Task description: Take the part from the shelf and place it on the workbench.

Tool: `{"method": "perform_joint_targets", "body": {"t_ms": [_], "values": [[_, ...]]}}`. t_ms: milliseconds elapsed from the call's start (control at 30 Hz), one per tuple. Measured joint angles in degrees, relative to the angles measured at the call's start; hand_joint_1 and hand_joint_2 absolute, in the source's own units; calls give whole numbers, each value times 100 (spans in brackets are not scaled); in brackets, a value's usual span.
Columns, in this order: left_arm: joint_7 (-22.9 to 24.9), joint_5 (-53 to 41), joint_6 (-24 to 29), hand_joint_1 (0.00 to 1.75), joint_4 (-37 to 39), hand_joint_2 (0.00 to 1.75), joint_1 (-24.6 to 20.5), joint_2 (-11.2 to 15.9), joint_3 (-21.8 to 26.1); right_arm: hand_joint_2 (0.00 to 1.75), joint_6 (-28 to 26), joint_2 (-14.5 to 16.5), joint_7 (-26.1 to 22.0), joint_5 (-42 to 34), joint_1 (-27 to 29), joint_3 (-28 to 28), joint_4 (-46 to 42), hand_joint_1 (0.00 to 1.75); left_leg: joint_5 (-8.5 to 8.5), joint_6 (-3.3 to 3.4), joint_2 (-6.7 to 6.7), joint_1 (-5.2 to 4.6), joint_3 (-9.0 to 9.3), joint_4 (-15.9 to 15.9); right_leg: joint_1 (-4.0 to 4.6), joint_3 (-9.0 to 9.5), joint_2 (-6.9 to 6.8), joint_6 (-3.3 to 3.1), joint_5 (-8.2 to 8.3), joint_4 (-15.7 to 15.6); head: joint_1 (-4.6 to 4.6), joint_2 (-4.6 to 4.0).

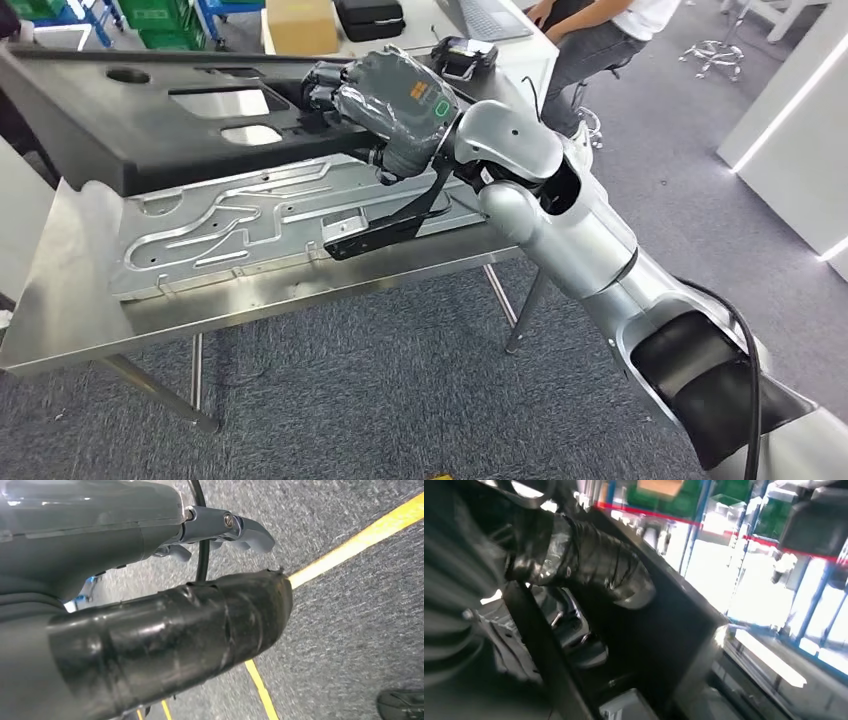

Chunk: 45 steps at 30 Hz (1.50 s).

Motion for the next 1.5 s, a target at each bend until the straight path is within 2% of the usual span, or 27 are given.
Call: {"method": "perform_joint_targets", "body": {"t_ms": [67, 100, 133, 167, 200, 233, 267, 300, 400, 433, 467, 533, 567, 600, 633, 733, 767, 833, 900, 933, 1033, 1100, 1167, 1233, 1267, 1333, 1500], "values": [[1, 12, -3, 0, 1, 0, 52, -11, 1, 175, -10, 41, 86, 126, 107, 125, 149, 175, -123, 0, -102, -8, 152, 22, 10, -348, 8, -51, -431, -80, 3, -1], [3, 14, -6, 0, 2, 0, 92, -17, 2, 175, -11, 55, 114, 164, 159, 176, 220, 175, -186, 1, -147, -23, 231, 38, 32, -471, 15, -102, -426, -272, 4, -1], [4, 15, -10, 0, 3, 0, 138, -32, 2, 175, -16, 62, 135, 184, 200, 211, 284, 175, -253, 5, -184, -40, 308, 52, 73, -582, 40, -185, -160, -555, 5, -1], [5, 16, -13, 0, 10, 0, 177, -65, 2, 175, -23, 65, 150, 191, 236, 237, 339, 175, -317, 21, -213, -53, 382, 68, 107, -681, 118, -229, 349, -793, -26, -1], [5, 19, -15, 0, 17, 0, 209, -85, 3, 175, -25, 68, 167, 195, 263, 260, 386, 175, -380, 30, -242, -40, 450, 67, 152, -758, 189, -218, 880, -1019, -45, -1], [6, 23, -12, 0, 23, 0, 226, -102, 5, 175, -21, 81, 191, 206, 286, 282, 429, 175, -441, 24, -271, -4, 523, 46, 199, -793, 251, -171, 1324, -1204, -62, -1], [7, 26, -7, 0, 27, 0, 230, -109, 8, 175, -11, 106, 221, 227, 298, 300, 459, 175, -462, 38, -298, 30, 597, 59, 227, -769, 285, -65, 1571, -1317, -77, -1], [8, 29, 1, 0, 26, 0, 228, -98, 10, 175, 6, 145, 261, 262, 277, 316, 482, 175, -466, 49, -320, 61, 651, 66, 257, -711, 262, 23, 1611, -1439, -63, -1], [17, 29, 63, 0, -9, 0, 171, -80, 18, 175, 36, 333, 415, 468, 118, 369, 611, 175, -456, 322, -323, 55, 661, 273, 185, -494, 245, 229, 1662, -1562, -51, -1], [19, 34, 92, 0, -26, 0, 138, -83, 21, 175, 40, 395, 460, 552, 76, 394, 695, 175, -512, 357, -305, 66, 580, 437, 151, -411, 312, 215, 1614, -1623, -50, -1], [15, 40, 110, 0, -35, 0, 109, -113, 22, 175, 47, 440, 493, 625, 66, 419, 794, 175, -619, 282, -262, 89, 434, 673, 143, -345, 371, 112, 1530, -1661, -55, -1], [0, 49, 116, 0, -51, 0, 85, -139, 23, 175, 70, 498, 532, 738, 102, 480, 1023, 175, -996, -69, -112, 171, -13, 1306, 95, -165, 418, -134, 1306, -1731, -51, -1], [-8, 48, 99, 0, -58, 0, 100, -160, 23, 175, 78, 517, 548, 777, 136, 512, 1155, 175, -1130, -242, -36, 227, -224, 1497, 47, -66, 368, -190, 1210, -1714, -52, 0], [-12, 44, 78, 0, -68, 0, 129, -181, 23, 175, 80, 533, 567, 810, 167, 542, 1305, 175, -1155, -378, 23, 293, -367, 1496, -20, 64, 321, -177, 1102, -1710, -53, -1], [-12, 38, 54, 0, -81, 0, 162, -198, 23, 175, 74, 546, 585, 835, 192, 562, 1464, 175, -996, -483, 70, 366, -446, 1289, -83, 207, 284, -138, 985, -1707, -53, -1], [-12, 28, -7, 0, -125, 0, 262, -248, 33, 175, 19, 564, 612, 877, 260, 583, 1974, 175, 118, -655, 146, 524, -548, 379, -186, 494, 188, 25, 638, -1656, -56, -1], [-12, 29, -22, 0, -151, 0, 274, -256, 38, 175, -2, 566, 611, 892, 279, 589, 2122, 175, 318, -658, 135, 531, -580, 285, -203, 514, 176, 81, 554, -1654, -59, -1], [-9, 32, -40, 0, -213, 0, 270, -252, 44, 175, -41, 577, 606, 921, 270, 598, 2338, 175, 255, -592, 89, 507, -599, 332, -235, 573, 166, 184, 455, -1723, -57, 0], [-4, 38, -56, 0, -253, 0, 264, -257, 46, 175, -85, 589, 601, 941, 231, 600, 2499, 175, 163, -505, 78, 504, -509, 291, -256, 564, 135, 225, 349, -1603, -41, 0], [-3, 42, -64, 0, -264, 0, 259, -260, 48, 175, -106, 591, 603, 947, 218, 600, 2595, 175, 121, -469, 80, 504, -422, 233, -252, 429, 120, 220, 238, -1336, -34, 0], [-2, 51, -75, 0, -282, 0, 243, -266, 65, 175, -142, 586, 606, 954, 346, 601, 2926, 175, -17, -415, 54, 451, -116, 91, -187, -425, 103, 174, -72, -73, -24, -1], [-4, 53, -73, 0, -290, 0, 236, -266, 79, 175, -150, 582, 602, 955, 494, 604, 3098, 175, -142, -407, 15, 414, 83, 66, -147, -831, 103, 136, 244, 143, -23, -1], [-8, 54, -63, 0, -301, 0, 236, -267, 86, 175, -161, 581, 601, 955, 550, 604, 3222, 175, -269, -413, -11, 374, 253, 66, -102, -912, 99, 51, 1042, -487, -22, -1], [-10, 54, -58, 0, -309, 0, 243, -279, 87, 175, -176, 573, 605, 955, 534, 604, 3323, 175, -358, -437, -15, 341, 343, 68, -30, -862, 84, -69, 1619, -1115, -34, -1], [-10, 53, -56, 0, -312, 0, 246, -279, 88, 175, -180, 576, 607, 956, 525, 604, 3360, 175, -387, -445, -16, 336, 347, 85, -9, -821, 80, -94, 1694, -1289, -38, -1], [-11, 52, -51, 0, -321, 0, 235, -270, 89, 175, -185, 591, 607, 957, 511, 604, 3408, 175, -421, -457, -14, 333, 328, 127, -3, -757, 91, -77, 1617, -1396, -34, -1], [-69, 56, -52, 0, -328, 0, 197, -269, 89, 175, -200, 618, 599, 973, 452, 604, 3471, 175, -467, -463, 12, 338, 365, 106, -2, -719, 124, -92, 1517, -1419, -37, -1]]}}
